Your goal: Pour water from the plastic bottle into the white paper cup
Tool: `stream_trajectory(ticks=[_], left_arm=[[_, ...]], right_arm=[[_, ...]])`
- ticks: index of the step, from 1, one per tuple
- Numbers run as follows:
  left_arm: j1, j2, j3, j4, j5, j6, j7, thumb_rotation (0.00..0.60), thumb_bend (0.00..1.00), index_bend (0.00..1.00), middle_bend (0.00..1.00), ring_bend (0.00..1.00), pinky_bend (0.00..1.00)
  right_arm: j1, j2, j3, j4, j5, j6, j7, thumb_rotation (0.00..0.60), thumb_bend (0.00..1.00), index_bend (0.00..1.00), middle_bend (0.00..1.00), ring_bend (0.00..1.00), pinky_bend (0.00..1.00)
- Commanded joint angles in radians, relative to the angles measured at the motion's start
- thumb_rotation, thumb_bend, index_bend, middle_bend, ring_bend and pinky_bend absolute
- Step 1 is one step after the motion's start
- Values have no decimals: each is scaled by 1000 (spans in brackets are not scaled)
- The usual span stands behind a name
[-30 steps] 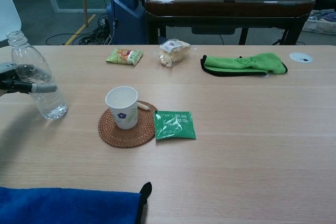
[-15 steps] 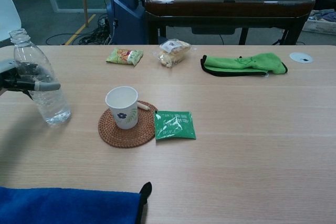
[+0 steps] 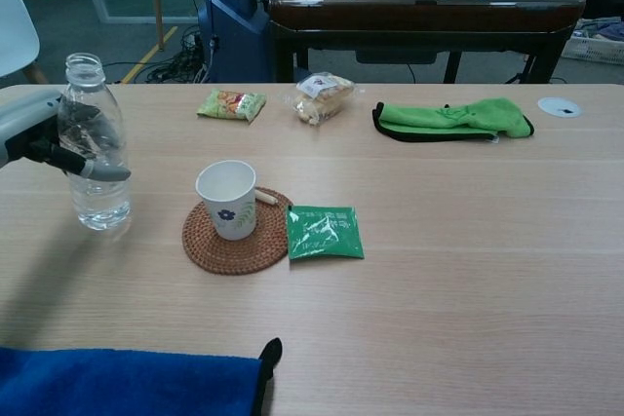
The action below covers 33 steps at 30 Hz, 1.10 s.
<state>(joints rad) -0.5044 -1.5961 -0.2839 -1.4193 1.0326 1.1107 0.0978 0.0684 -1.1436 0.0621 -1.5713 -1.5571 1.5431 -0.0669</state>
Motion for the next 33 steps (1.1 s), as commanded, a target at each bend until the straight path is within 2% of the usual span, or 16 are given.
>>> stream_trajectory(ticks=[1, 9, 19, 26, 33], left_arm=[[-25, 21, 39, -73, 21, 47, 154, 600, 24, 616, 582, 573, 536], [-61, 16, 67, -98, 0, 70, 372, 600, 32, 628, 599, 585, 540], [-127, -21, 48, -149, -193, 134, 717, 600, 34, 626, 599, 585, 541], [-177, -57, 33, -136, -296, 174, 865, 600, 41, 625, 599, 585, 541], [-209, -86, 59, -92, -292, 225, 961, 600, 42, 634, 599, 585, 541]], right_arm=[[-1, 1, 0, -1, -1, 2, 1, 600, 44, 126, 189, 132, 237], [-4, 7, 1, -3, -1, 7, 10, 600, 44, 126, 190, 132, 236], [-5, 10, 1, -6, 1, 4, 11, 600, 45, 126, 190, 132, 236], [-4, 11, 1, -7, 2, -1, 9, 600, 44, 126, 189, 132, 236], [-2, 12, 2, -6, 5, -5, 14, 600, 45, 126, 189, 132, 236]])
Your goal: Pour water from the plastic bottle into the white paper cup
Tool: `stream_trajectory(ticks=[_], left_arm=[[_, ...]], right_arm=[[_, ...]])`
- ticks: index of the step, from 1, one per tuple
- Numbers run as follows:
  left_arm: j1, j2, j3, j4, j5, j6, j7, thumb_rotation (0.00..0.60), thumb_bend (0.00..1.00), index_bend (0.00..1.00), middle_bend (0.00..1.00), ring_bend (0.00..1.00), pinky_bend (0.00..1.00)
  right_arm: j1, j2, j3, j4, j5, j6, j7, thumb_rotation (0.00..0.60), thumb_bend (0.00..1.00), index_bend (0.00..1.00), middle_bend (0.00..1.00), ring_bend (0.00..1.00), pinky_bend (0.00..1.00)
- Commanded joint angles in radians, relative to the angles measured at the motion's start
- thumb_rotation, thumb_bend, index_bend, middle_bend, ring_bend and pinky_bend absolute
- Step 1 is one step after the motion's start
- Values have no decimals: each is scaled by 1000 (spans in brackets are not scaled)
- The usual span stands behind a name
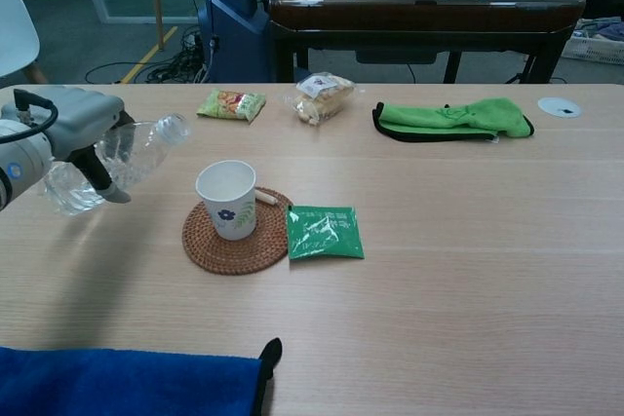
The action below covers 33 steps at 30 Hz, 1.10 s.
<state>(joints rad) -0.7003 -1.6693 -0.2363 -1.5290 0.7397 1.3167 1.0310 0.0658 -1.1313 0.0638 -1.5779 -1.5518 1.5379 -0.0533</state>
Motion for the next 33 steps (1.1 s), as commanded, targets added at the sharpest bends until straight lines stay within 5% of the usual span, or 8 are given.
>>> stream_trajectory(ticks=[1, 33], left_arm=[[-17, -16, 14, 21, 0, 23, 39, 600, 42, 635, 599, 585, 541], [-97, -77, 64, 79, -11, 104, 330, 600, 42, 659, 624, 598, 554]], right_arm=[[1, 0, 0, 0, -1, 0, 1, 600, 45, 126, 189, 132, 236], [-6, 16, 3, 2, -3, 13, 40, 600, 45, 126, 189, 132, 237]])
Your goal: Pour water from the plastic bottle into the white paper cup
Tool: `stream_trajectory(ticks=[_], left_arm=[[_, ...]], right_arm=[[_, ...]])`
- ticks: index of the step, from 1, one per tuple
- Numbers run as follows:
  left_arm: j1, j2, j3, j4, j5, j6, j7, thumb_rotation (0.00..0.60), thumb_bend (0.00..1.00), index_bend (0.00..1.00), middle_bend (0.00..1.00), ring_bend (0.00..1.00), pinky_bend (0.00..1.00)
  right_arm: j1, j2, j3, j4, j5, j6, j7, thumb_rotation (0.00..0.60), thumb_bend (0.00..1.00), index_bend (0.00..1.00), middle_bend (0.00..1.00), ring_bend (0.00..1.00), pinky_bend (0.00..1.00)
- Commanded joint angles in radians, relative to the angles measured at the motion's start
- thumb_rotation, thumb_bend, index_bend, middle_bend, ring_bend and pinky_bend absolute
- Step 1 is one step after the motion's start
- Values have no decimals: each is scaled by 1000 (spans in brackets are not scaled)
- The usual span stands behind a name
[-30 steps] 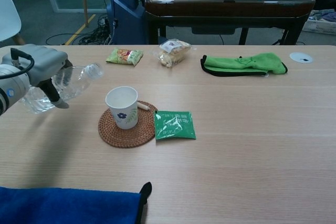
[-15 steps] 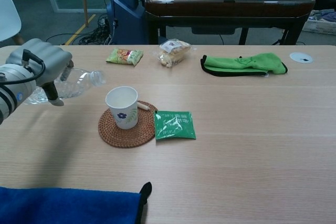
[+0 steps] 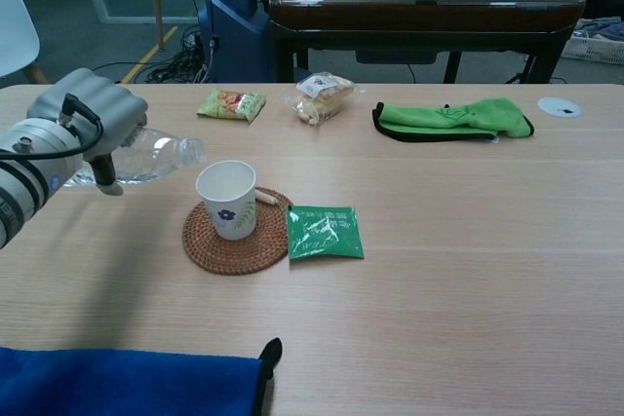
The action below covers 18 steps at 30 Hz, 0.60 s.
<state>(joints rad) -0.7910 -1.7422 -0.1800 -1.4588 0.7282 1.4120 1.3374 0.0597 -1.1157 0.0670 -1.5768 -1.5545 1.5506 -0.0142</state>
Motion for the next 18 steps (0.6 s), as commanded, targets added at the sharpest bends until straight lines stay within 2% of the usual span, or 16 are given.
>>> stream_trajectory(ticks=[1, 18], left_arm=[[-8, -6, 13, 14, 5, 13, 34, 600, 43, 659, 624, 598, 555], [-17, -24, 40, 49, 39, 43, 116, 600, 43, 662, 626, 599, 559]], right_arm=[[0, 0, 0, 1, -1, 0, 1, 600, 45, 125, 190, 132, 237], [1, -1, 0, 2, -2, -1, 2, 600, 45, 126, 189, 132, 237]])
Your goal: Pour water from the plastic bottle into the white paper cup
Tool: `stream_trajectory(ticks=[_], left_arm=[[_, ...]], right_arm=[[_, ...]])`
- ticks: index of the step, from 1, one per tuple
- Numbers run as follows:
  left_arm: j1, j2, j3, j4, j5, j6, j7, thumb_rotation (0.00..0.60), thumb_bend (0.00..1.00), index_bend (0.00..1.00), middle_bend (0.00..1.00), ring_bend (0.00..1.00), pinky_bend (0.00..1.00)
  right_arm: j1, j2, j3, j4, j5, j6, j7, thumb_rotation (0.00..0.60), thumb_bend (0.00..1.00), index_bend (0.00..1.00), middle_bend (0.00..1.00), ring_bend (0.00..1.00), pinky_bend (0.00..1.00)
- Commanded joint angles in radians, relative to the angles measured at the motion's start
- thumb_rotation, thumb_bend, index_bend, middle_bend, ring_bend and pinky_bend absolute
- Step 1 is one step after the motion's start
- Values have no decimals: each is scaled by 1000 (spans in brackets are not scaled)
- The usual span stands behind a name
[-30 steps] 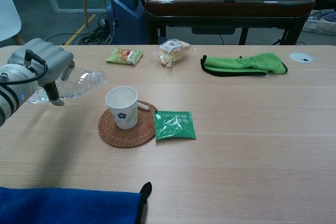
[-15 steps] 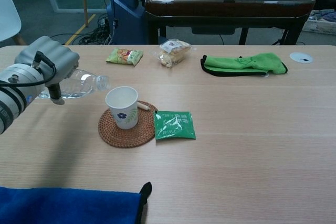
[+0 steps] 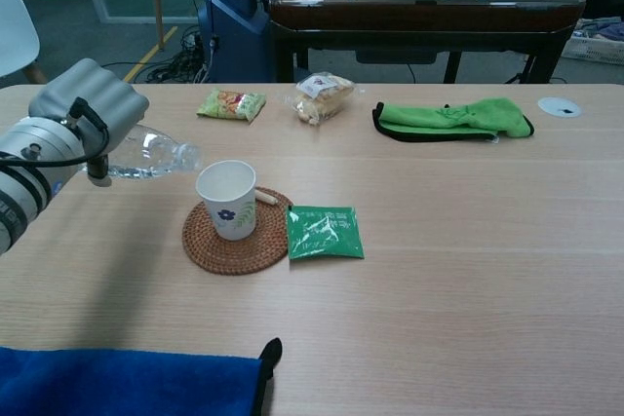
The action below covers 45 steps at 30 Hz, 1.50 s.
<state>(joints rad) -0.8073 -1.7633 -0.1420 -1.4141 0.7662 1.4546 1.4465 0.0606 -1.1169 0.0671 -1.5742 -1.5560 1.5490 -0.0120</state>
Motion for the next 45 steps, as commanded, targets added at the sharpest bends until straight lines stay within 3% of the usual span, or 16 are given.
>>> stream_trajectory(ticks=[1, 45], left_arm=[[-1, -5, 1, 7, -1, 0, 11, 600, 43, 661, 626, 599, 559], [0, -34, -4, 32, -5, 20, 126, 600, 43, 665, 635, 604, 563]], right_arm=[[0, 0, 0, 0, -1, 1, 1, 600, 45, 126, 189, 132, 237], [-5, 9, 2, -6, 2, 3, 11, 600, 45, 126, 189, 132, 237]])
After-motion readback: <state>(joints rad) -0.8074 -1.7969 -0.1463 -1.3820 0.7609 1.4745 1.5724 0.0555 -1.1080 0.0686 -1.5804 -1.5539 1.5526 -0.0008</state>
